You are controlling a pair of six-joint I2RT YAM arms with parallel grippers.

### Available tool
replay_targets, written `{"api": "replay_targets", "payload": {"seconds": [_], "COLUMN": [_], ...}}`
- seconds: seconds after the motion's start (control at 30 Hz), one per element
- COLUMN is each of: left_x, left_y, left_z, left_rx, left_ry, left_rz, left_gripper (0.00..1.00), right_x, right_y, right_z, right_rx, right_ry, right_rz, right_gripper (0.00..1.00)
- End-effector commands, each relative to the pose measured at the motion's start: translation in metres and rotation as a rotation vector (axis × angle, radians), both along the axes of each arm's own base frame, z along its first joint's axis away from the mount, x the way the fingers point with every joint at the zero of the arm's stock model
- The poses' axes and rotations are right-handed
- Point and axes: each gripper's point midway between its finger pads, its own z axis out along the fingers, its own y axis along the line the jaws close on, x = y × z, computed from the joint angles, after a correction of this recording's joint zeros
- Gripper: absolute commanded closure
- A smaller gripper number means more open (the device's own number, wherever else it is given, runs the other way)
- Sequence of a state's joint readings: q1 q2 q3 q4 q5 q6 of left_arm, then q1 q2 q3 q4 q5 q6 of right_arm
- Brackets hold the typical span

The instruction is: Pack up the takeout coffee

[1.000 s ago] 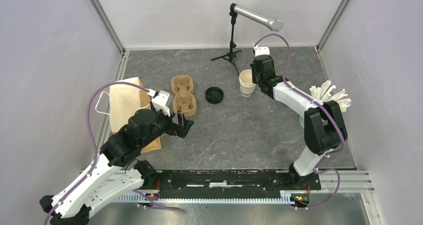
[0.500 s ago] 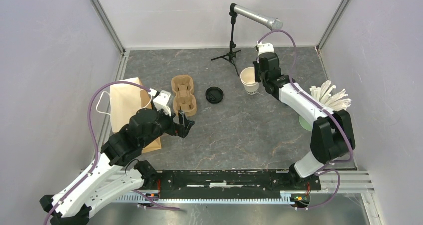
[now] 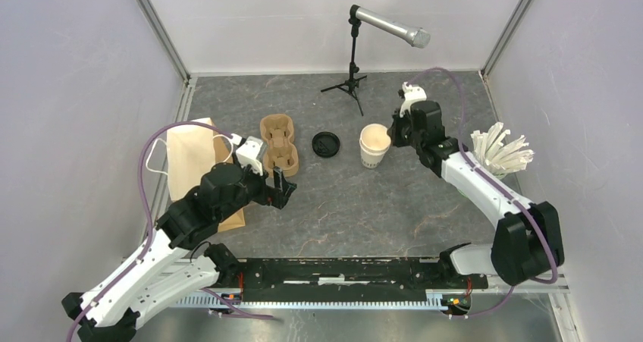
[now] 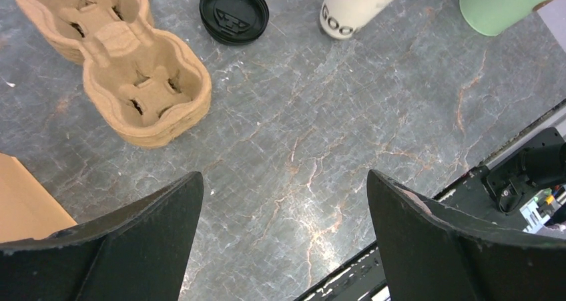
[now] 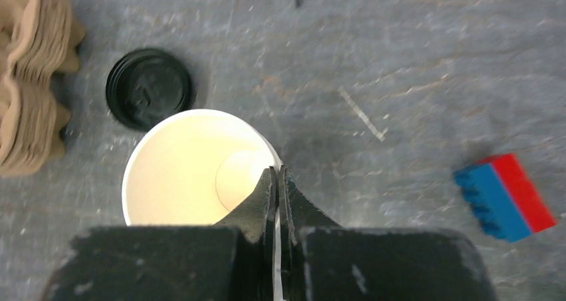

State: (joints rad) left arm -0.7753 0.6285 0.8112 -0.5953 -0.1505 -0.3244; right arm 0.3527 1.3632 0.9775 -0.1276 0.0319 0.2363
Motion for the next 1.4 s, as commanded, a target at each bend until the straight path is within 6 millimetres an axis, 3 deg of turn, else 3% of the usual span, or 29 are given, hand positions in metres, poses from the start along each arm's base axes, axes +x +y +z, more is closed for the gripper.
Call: {"api": "replay_targets", "payload": {"seconds": [0.0, 0.07, 0.17, 0.37, 0.57, 0.73, 1.03, 1.37], "left_x": [0.006, 0.008, 0.019, 0.041, 0.047, 0.04, 0.024, 0.024], "left_y": [-0.024, -0.039, -0.06, -0.094, -0.097, -0.085, -0.056, -0.043], "left_z": [0.026, 0.044, 0.055, 0.041, 0.033, 0.048, 0.08, 0.071], "left_rx": [-0.093, -0.149, -0.176, -0.118, -0.038, -0.021, -0.086, -0.068], "left_ry": [0.004, 0.021, 0.068, 0.153, 0.135, 0.07, -0.127, -0.157], "left_rz": [-0.041, -0.068, -0.08, -0.126, -0.163, -0.179, -0.171, -0.131], "left_gripper": [0.04, 0.06, 0.09, 0.13, 0.1, 0.06, 0.0, 0.0], "right_x": [-0.032, -0.043, -0.055, -0.061, -0.057, -0.079, -0.134, -0.168], "right_y": [0.017, 0.018, 0.019, 0.015, 0.009, 0.028, 0.08, 0.114], "right_z": [-0.007, -0.01, -0.007, 0.012, 0.06, 0.072, 0.056, 0.006], "right_rx": [0.107, 0.124, 0.147, 0.144, 0.107, 0.152, 0.198, 0.166], "right_ry": [0.025, 0.026, 0.017, -0.034, -0.126, -0.134, -0.089, 0.002], "right_rz": [0.104, 0.126, 0.145, 0.148, 0.149, 0.265, 0.428, 0.496], "right_gripper": [1.0, 1.0, 1.0, 1.0, 1.0, 1.0, 1.0, 1.0]}}
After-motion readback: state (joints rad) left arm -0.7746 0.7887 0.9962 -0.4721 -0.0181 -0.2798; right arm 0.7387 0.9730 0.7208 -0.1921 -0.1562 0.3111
